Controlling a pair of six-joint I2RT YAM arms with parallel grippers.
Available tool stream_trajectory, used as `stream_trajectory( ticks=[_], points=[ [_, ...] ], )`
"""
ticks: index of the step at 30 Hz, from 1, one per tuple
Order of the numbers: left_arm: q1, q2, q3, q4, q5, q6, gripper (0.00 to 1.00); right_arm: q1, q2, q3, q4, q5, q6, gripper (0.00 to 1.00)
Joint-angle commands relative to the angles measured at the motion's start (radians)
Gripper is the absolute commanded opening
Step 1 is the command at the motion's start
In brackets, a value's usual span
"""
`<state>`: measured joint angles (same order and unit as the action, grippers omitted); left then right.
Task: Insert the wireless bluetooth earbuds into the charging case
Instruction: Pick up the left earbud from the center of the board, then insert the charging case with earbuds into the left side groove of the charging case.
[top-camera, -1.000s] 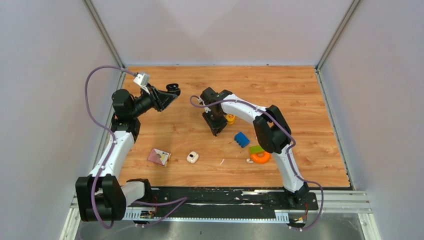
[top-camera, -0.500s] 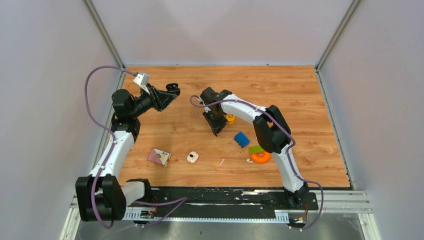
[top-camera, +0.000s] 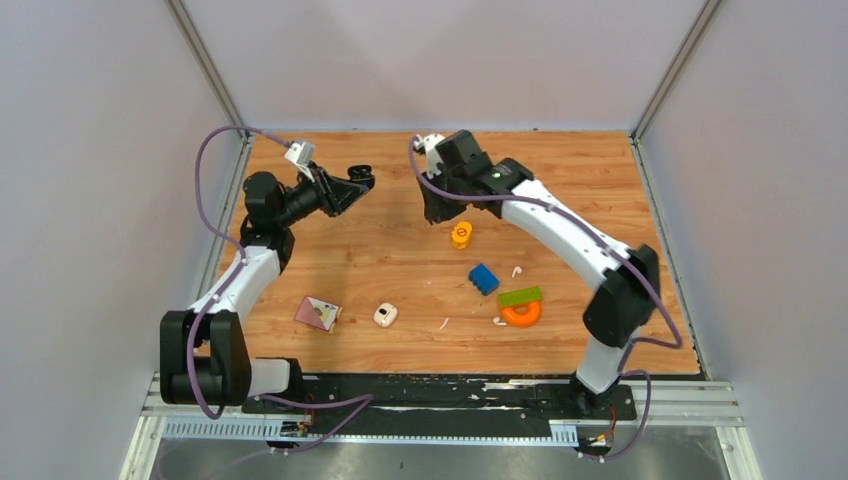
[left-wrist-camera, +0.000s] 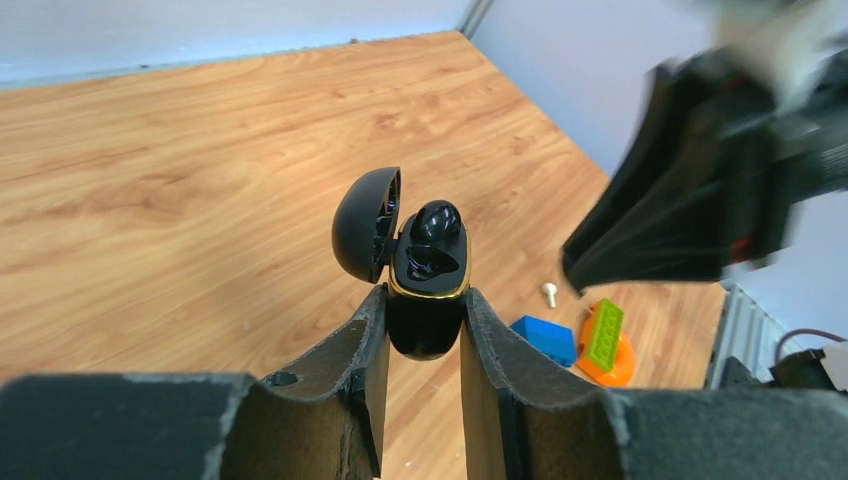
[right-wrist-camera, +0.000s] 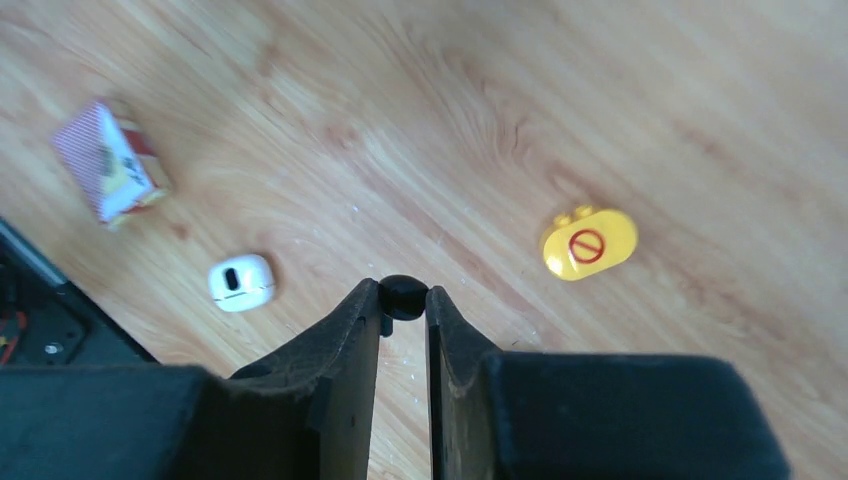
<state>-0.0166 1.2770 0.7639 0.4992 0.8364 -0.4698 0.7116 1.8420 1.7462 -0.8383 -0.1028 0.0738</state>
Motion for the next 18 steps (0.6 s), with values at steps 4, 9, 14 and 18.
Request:
stream_trajectory(
  ticks=[4,9,14,18],
  points=[
    [-0.096,0.072,0.105,0.21,0.017,-0.06,0.0,0.001,-0.372,-0.212,0.492,-0.081,-0.069,0.0],
    [-0.161,0.112,0.162,0.268,-0.005,-0.089,0.0,0.056,-0.45,-0.316,0.863,-0.078,-0.128,0.0],
    [-0.23,0.109,0.233,0.25,-0.024,-0.085,0.0,0.109,-0.403,-0.337,1.105,0.018,-0.139,0.0],
    [-0.24,0.085,0.26,0.201,-0.06,-0.058,0.0,0.117,-0.363,-0.277,1.109,0.077,-0.117,0.0]
  ],
)
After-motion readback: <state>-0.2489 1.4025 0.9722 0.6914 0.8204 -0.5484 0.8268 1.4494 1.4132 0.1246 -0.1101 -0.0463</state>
